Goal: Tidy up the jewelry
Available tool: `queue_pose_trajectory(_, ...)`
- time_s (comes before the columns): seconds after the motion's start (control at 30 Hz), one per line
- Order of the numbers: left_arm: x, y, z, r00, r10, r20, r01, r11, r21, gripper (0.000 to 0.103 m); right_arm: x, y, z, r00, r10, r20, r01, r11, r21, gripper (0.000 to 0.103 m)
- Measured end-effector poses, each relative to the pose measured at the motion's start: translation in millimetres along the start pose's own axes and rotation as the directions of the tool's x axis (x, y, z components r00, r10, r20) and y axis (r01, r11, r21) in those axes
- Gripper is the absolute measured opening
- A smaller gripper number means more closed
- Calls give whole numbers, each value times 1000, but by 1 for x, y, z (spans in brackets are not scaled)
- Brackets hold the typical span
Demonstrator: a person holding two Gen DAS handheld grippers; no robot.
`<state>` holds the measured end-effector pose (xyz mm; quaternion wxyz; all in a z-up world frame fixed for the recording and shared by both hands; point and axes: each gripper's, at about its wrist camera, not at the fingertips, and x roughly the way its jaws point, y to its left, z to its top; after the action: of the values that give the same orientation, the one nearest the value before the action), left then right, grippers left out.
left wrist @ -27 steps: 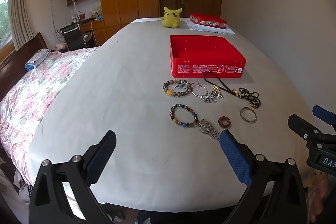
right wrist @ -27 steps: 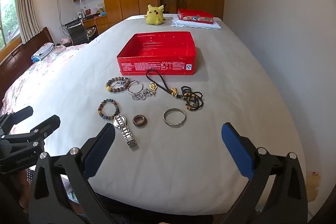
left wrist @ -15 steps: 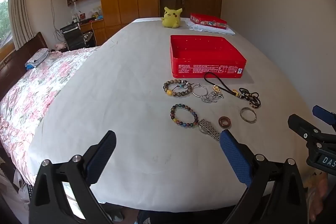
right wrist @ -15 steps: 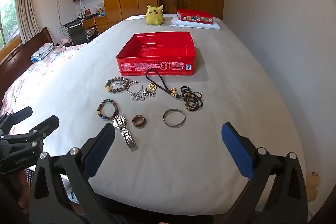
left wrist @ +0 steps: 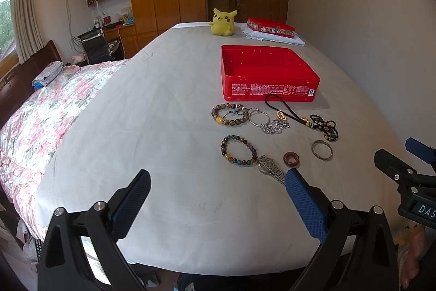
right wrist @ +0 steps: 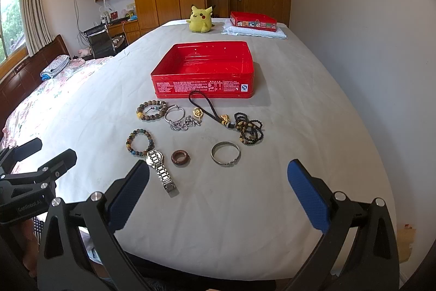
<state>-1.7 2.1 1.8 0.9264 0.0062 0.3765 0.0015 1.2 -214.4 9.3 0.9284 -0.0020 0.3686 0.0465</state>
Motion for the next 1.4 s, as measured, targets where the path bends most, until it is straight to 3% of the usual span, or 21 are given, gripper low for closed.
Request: queue_pose_trajectory(1.4, 1, 0, 5, 1000, -3, -3, 3, 1000, -1, 99, 3, 4, 2, 1000, -2, -1, 2, 1000, -3, 100)
